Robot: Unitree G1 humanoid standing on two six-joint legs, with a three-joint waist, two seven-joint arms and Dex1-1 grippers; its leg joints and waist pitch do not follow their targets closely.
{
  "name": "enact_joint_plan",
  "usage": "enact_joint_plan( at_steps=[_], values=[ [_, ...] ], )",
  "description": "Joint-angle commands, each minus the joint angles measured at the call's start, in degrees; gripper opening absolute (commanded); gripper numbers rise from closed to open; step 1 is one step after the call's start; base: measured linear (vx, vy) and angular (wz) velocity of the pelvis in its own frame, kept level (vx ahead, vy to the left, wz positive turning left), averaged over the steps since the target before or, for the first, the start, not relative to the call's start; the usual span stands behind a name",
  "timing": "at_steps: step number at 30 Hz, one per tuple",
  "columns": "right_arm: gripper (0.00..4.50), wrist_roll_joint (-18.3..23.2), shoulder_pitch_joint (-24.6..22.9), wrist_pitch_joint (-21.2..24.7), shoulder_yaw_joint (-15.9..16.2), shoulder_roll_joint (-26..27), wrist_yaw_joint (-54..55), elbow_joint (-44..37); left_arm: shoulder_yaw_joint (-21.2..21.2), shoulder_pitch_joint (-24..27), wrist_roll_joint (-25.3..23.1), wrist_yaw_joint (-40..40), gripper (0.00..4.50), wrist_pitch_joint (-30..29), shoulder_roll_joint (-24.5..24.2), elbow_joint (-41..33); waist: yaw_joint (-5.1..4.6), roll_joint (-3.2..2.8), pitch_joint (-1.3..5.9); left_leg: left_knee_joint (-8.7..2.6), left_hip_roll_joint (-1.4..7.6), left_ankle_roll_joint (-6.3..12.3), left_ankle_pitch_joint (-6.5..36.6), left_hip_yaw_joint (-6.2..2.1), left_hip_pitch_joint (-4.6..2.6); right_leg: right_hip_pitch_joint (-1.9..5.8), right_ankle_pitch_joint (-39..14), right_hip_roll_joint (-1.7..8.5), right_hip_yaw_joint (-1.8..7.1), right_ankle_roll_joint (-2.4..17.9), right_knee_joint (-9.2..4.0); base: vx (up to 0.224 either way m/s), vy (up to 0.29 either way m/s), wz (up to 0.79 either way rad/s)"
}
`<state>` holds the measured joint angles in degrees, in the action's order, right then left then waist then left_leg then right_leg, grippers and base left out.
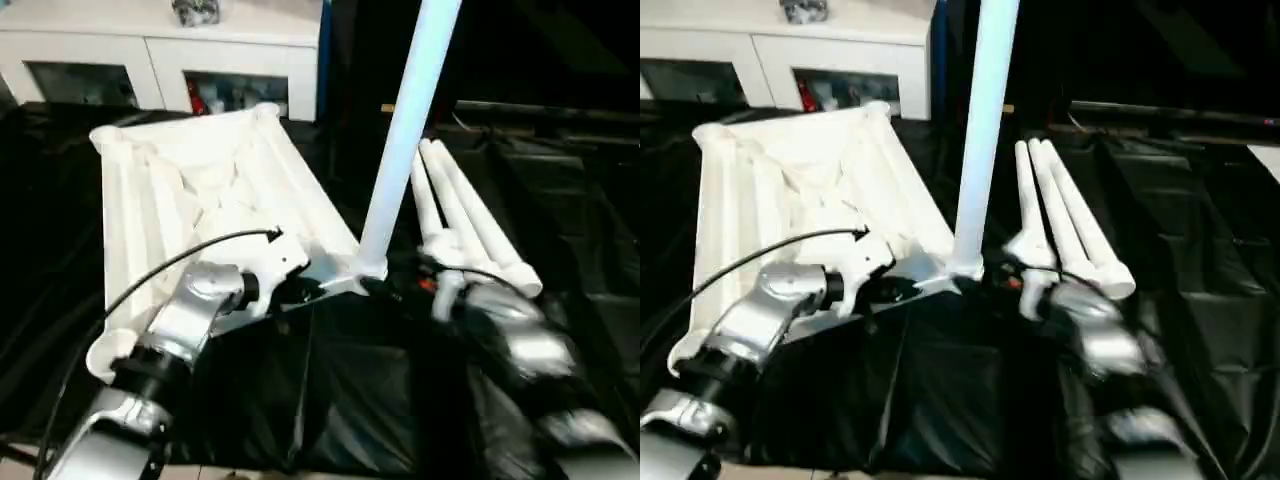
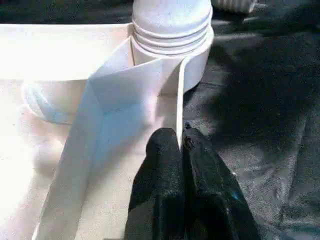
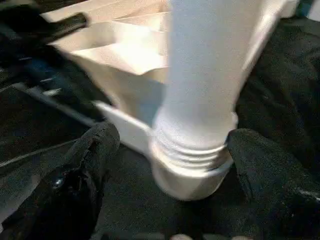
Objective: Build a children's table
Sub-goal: Rotate leg to tighten, then rotate table base
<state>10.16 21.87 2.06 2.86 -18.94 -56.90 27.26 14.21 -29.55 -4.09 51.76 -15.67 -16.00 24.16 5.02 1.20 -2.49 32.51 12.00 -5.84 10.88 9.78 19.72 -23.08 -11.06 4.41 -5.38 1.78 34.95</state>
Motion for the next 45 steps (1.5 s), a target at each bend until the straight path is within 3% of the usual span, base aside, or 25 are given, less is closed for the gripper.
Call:
enact_joint_plan(
  at_steps=[1, 3, 4, 6, 8, 9, 12, 13, 14, 15, 17, 19, 24, 25, 26, 32, 33, 36, 37, 40, 45],
  values=[
    [3.86, 1.3, -0.3, 1.9, 0.1, -1.1, -1.2, -3.7, -0.3, 0.7, 0.4, -2.2, 0.00, -0.5, 0.7, -1.3, 0.19, 0.54, 3.23, -2.98, 1.18, 5.72, 7.5, 0.07, 0.60, 3.65, -11.8, 3.62, 3.12, 8.6, -4.60, 0.000, 0.000, 0.00],
    [3.86, 2.5, -1.6, 4.8, 0.0, -2.3, -1.6, -7.7, -1.2, 0.9, 0.7, -3.7, 0.00, -1.3, 1.7, -2.2, 0.22, 0.54, 3.17, -2.93, 1.06, 5.78, 7.5, 0.11, 0.56, 3.58, -12.0, 3.46, 3.08, 8.3, -4.81, 0.000, 0.000, 0.00],
    [3.89, 2.6, -1.7, 5.2, 0.2, -2.6, -1.8, -8.5, -1.7, 0.9, 2.0, -2.9, 0.44, -2.2, 2.2, -2.5, 0.13, 0.61, 3.22, -2.92, 1.00, 5.83, 7.1, 0.09, 0.72, 3.60, -11.9, 3.46, 3.05, 8.4, -4.70, 0.000, 0.000, 0.00],
    [3.89, 2.3, -1.7, 5.8, 0.3, -3.0, -1.4, -9.0, -2.1, 0.8, 2.7, -2.8, 0.55, -2.4, 2.6, -3.4, 0.18, 0.61, 3.32, -2.82, 1.02, 5.81, 6.3, 0.07, 0.73, 3.55, -11.2, 3.50, 3.01, 8.6, -4.61, 0.000, 0.000, 0.00],
    [3.89, 0.8, -1.3, 7.7, 1.0, -3.3, 0.1, -10.0, -3.2, -0.2, 3.4, -4.4, 0.55, -2.2, 3.1, -5.0, 0.34, 0.49, 3.46, -2.68, 1.15, 5.98, 4.9, 0.08, 0.73, 3.51, -7.9, 3.43, 3.03, 10.0, -4.21, 0.000, 0.000, 0.00],
    [3.89, -0.5, -0.5, 8.6, 1.7, -2.9, 1.3, -9.0, -5.1, -1.7, 3.7, -6.6, 0.76, -1.7, 3.3, -4.5, 0.35, 0.43, 3.43, -2.63, 1.12, 6.01, 4.7, 0.07, 0.77, 3.50, -7.1, 3.40, 2.99, 10.4, -4.14, 0.000, 0.000, 0.00],
    [3.89, -1.7, -0.2, 9.5, 2.7, -2.5, 1.9, -8.8, -7.2, -3.4, 3.8, -9.2, 0.76, -1.6, 2.9, -3.8, 0.25, 0.54, 3.35, -2.61, 0.94, 5.75, 5.7, 0.06, 0.75, 3.61, -7.6, 3.35, 2.86, 10.1, -4.25, 0.000, 0.000, 0.00],
    [3.89, -2.3, -0.1, 10.6, 4.4, -1.8, 2.1, -9.4, -10.2, -5.9, 3.2, -13.2, 0.76, -3.1, 0.8, -2.6, 0.21, 0.52, 3.33, -2.60, 0.79, 5.40, 6.1, 0.01, 0.89, 3.77, -8.8, 3.37, 2.79, 9.3, -4.33, 0.000, 0.000, 0.00],
    [3.89, -2.3, -0.1, 10.6, 4.4, -1.8, 2.1, -9.4, -10.2, -5.9, 3.2, -13.2, 0.76, -3.1, 0.8, -2.6, 0.15, 0.52, 3.33, -2.63, 0.80, 5.25, 6.2, -0.04, 0.87, 3.77, -9.1, 3.33, 2.77, 9.0, -4.31, 0.000, 0.000, 0.00],
    [3.89, -2.8, 0.2, 11.3, 5.4, -1.2, 2.5, -9.4, -11.7, -6.9, 2.0, -15.7, 0.76, -3.9, -1.2, -1.7, 0.20, -0.03, 3.38, -2.64, 0.84, 5.00, 6.1, -0.18, 0.82, 3.78, -8.8, 3.36, 2.76, 9.0, -4.14, 0.000, 0.000, 0.00],
    [3.89, -4.3, 0.7, 11.7, 7.8, 0.3, 3.2, -9.3, -14.5, -7.5, -1.0, -20.6, 0.76, -5.7, -6.3, -0.3, -0.14, -0.05, 3.39, -2.68, 0.76, 4.36, 6.5, -0.27, 0.84, 3.77, -8.8, 3.16, 2.67, 8.2, -4.14, 0.000, 0.000, 0.00],
    [3.89, -5.3, 1.1, 11.6, 8.9, 1.2, 3.9, -9.1, -15.9, -7.1, -2.6, -23.3, 0.76, -6.2, -9.7, 0.3, -1.13, -0.08, 3.34, -2.70, 0.65, 3.71, 7.0, -0.44, 0.87, 3.76, -8.6, 3.06, 2.63, 7.9, -4.07, 0.000, 0.000, 0.00],
    [3.60, -5.1, 1.7, 14.1, 10.1, 2.0, 4.3, -9.4, -17.9, -5.5, -4.2, -26.2, 0.50, -7.6, -13.8, 0.9, -0.82, -0.60, 3.42, -2.74, 1.14, 3.62, 6.1, -0.37, 0.32, 3.34, -5.1, 3.14, 2.89, 10.9, -3.64, 0.000, 0.000, 0.00],
    [3.41, -5.3, 2.2, 15.0, 10.4, 2.5, 4.7, -9.1, -17.8, -4.4, -5.9, -27.3, 0.38, -8.3, -16.0, 1.5, -0.39, -0.76, 3.50, -2.67, 1.32, 3.70, 5.9, -0.30, -0.11, 3.02, -1.7, 3.05, 3.02, 12.5, -3.13, 0.000, 0.000, 0.00],
    [3.28, -5.6, 2.7, 15.4, 10.5, 3.1, 5.1, -8.4, -17.6, -3.7, -7.0, -28.2, 0.29, -8.7, -17.2, 2.3, -0.36, -0.88, 3.47, -2.76, 1.25, 3.49, 6.0, -0.41, 0.28, 3.34, -1.1, 3.13, 2.97, 12.4, -2.96, 0.000, 0.000, 0.00],
    [2.96, -8.8, 5.9, 13.8, 11.2, 6.3, 10.6, -1.8, -15.8, -2.2, -8.3, -29.5, 0.00, -10.0, -18.9, 5.5, 0.37, -1.45, 3.31, -3.03, 1.21, 1.01, 9.2, -0.39, -0.20, 3.02, -5.1, 3.57, 3.13, 12.2, -3.44, 0.000, 0.000, 0.00],
    [2.72, -9.3, 6.5, 13.6, 11.7, 6.7, 11.2, -0.6, -15.1, -2.0, -8.8, -29.2, 0.00, -10.2, -19.0, 6.2, 0.42, -1.58, 3.28, -3.06, 1.22, 0.44, 10.1, -0.36, -0.35, 2.89, -5.6, 3.57, 3.18, 12.2, -3.53, 0.000, 0.000, 0.00],
    [2.62, -10.8, 7.8, 13.4, 12.8, 7.8, 13.4, 1.9, -13.3, -1.5, -9.8, -28.1, 0.00, -9.5, -19.0, 8.7, 0.34, -1.39, 3.25, -3.26, 1.16, -0.28, 11.0, -0.58, -0.08, 3.21, -6.9, 3.67, 3.18, 11.2, -3.57, 0.000, 0.000, 0.00],
    [2.38, -11.6, 8.4, 13.4, 13.2, 8.1, 14.5, 3.0, -12.5, -1.2, -9.7, -26.5, 0.00, -8.9, -18.9, 9.0, 0.25, -1.36, 3.09, -3.36, 1.12, -0.38, 11.5, -0.64, 0.07, 3.24, -8.1, 3.70, 3.15, 10.7, -3.77, 0.000, 0.000, 0.00],
    [2.23, -12.0, 9.4, 14.2, 13.1, 8.5, 16.2, 4.8, -10.6, -0.7, -9.0, -22.3, 0.00, -7.7, -18.5, 9.0, 0.31, -1.18, 3.14, -3.43, 1.27, -0.49, 11.7, -0.68, 0.01, 3.19, -8.8, 3.90, 3.29, 10.6, -3.86, 0.000, 0.000, 0.00],
    [1.89, -12.8, 10.1, 12.6, 13.1, 8.7, 16.3, 6.8, -6.2, 0.2, -9.2, -15.3, 0.00, -7.6, -19.3, 8.3, 0.34, -1.23, 2.85, -3.63, 1.27, -0.82, 14.5, -0.78, -0.13, 2.99, -14.3, 4.02, 3.31, 9.3, -4.43, 0.000, 0.000, 0.00]
  ],
)
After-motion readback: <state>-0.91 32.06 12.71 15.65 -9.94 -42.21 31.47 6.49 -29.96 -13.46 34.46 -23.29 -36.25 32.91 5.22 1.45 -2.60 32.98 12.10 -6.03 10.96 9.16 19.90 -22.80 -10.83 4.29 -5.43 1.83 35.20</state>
